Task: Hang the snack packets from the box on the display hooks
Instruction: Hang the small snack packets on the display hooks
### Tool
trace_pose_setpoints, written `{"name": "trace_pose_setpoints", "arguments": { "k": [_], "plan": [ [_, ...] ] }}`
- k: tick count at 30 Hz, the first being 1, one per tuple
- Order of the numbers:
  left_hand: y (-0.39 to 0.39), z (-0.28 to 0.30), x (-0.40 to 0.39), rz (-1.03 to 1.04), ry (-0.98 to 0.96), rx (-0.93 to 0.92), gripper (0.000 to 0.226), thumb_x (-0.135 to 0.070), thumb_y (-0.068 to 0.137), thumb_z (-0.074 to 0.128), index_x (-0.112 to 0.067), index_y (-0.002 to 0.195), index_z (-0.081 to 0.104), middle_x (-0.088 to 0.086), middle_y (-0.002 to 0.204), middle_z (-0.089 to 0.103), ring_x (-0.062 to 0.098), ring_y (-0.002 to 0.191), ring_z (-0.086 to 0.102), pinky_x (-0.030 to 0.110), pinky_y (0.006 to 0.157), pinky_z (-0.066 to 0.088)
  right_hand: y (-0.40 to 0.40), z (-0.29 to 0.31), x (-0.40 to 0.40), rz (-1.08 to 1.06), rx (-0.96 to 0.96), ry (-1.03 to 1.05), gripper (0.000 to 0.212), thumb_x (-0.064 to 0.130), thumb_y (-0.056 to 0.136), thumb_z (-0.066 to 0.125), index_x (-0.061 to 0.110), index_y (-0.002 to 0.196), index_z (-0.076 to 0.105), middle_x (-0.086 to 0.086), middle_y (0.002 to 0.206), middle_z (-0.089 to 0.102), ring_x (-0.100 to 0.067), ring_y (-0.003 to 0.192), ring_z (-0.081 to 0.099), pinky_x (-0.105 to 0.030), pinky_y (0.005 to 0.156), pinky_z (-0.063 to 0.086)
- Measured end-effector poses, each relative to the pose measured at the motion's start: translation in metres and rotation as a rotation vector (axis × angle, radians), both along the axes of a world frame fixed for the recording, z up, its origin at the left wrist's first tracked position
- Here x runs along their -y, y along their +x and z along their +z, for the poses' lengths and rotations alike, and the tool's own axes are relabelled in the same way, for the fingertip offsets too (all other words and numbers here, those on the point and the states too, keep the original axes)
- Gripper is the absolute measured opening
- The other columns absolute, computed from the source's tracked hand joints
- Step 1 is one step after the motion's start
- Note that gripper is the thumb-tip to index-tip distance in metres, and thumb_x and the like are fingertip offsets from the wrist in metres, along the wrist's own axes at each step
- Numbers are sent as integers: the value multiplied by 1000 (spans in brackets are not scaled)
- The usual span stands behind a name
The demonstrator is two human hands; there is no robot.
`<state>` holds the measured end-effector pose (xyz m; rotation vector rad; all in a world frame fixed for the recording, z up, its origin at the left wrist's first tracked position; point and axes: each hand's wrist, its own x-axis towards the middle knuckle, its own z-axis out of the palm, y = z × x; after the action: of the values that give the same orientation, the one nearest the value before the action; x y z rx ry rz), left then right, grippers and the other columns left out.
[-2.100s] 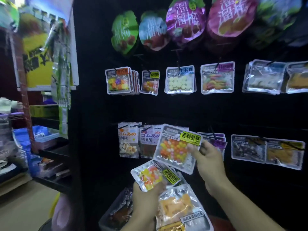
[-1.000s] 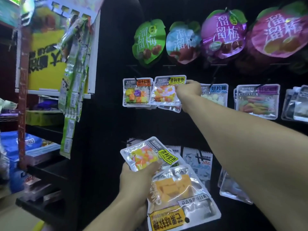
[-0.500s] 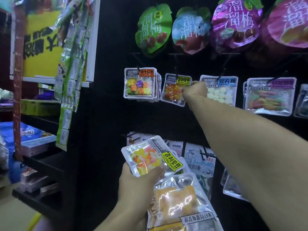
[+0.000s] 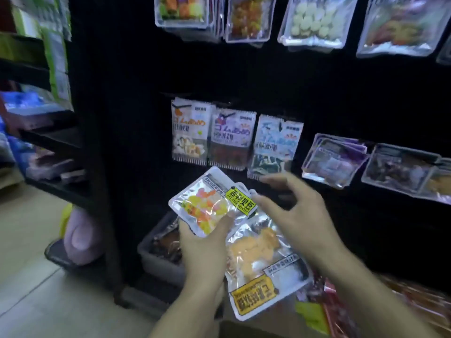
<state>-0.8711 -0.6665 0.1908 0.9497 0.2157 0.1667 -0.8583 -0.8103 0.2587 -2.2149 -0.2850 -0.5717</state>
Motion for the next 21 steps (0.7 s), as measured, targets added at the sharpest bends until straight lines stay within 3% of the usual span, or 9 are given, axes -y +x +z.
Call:
{"name": "trace_pose_setpoints", "arguments": {
  "k": [4,6,8,11,14,16,18,21],
  "plan": [
    [-24,-50,10,-9,19,-78,51,-9,84,87,-25,126,64,0,109,82,26,98,81,60,89,63,-29,-95,21,-63,-404,199,55,63,73,85,46,121,64,22,119,71,0,106,69,-41,94,60],
    [-23,-68,13,5,11,-115,48,-8,86,86,-23,126,64,1,109,82,26,99,80,62,92,62,-39,-120,28,-77,-502,260,71,76,64,83,50,126,59,22,124,69,-2,104,72,-40,89,62],
    [-18,-74,11,46,49,-120,49,-9,86,86,-22,127,63,2,112,81,27,103,80,62,94,61,-50,-136,34,-61,-583,351,78,72,61,83,42,129,60,15,123,73,-8,95,77,-34,79,62],
    [-8,-76,8,88,102,-84,52,-11,85,88,-22,129,61,0,113,81,26,103,79,60,93,62,-59,-140,37,10,-705,476,52,38,73,88,23,119,67,4,100,82,-17,85,80,-35,71,63],
    [-2,-78,7,102,146,-67,51,-15,85,88,-25,127,61,-8,108,81,19,100,80,56,95,62,-58,-148,42,14,-740,500,44,18,81,88,21,119,67,-3,95,83,-28,84,81,-48,75,66],
    [5,-79,3,130,172,-68,51,-13,86,87,-26,127,61,-14,104,81,11,97,79,49,95,63,-55,-151,53,-24,-695,493,53,16,78,90,24,125,67,-1,98,83,-24,84,81,-40,71,65],
    [13,-81,-3,148,181,-72,53,-11,85,88,-25,129,61,-8,109,81,15,100,79,51,96,62,-54,-150,67,-65,-634,459,45,19,77,89,18,120,73,-2,96,83,-21,83,81,-36,74,63],
    [21,-86,-6,80,232,-76,52,-11,85,88,-26,127,62,-2,112,81,22,102,80,56,93,63,-53,-147,91,-84,-556,486,31,31,76,83,14,102,79,-8,94,82,-28,86,80,-50,84,63]
  ]
}}
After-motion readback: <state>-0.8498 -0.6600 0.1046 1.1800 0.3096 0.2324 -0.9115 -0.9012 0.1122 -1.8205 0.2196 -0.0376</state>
